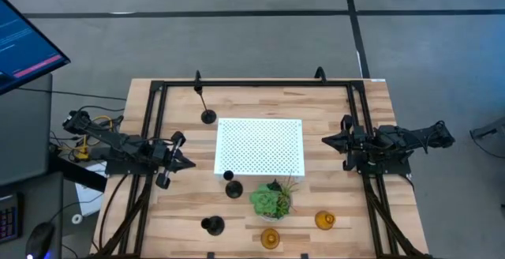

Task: Pick & Place candle stick holders
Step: Put the top black candle holder on the shelf

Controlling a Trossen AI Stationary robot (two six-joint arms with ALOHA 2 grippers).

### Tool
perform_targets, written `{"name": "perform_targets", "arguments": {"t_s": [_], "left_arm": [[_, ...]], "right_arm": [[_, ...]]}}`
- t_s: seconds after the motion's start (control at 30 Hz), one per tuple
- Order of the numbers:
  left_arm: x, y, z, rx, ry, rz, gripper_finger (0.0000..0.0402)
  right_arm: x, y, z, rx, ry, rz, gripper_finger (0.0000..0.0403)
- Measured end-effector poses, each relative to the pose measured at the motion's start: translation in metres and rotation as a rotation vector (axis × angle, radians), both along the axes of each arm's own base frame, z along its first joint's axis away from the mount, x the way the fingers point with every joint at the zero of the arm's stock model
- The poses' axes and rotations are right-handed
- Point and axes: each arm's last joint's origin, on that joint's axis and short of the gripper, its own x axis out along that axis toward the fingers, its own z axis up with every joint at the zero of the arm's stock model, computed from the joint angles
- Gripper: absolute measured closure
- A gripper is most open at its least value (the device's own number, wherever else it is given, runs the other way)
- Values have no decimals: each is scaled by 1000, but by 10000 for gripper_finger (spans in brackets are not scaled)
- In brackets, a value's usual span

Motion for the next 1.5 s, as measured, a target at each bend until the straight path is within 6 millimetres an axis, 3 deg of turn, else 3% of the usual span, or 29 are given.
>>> {"name": "perform_targets", "arguments": {"t_s": [0.87, 1.13, 1.5], "left_arm": [[0, 0, 1, 0, -9, 4, 394], [0, 4, 1, -24, 4, 119, 394], [0, 4, 1, -26, 3, 122, 394]], "right_arm": [[0, 0, 0, -17, 5, 0, 403], [0, 0, -1, -21, 13, 0, 403], [0, 0, -1, -20, 13, -1, 403]]}}
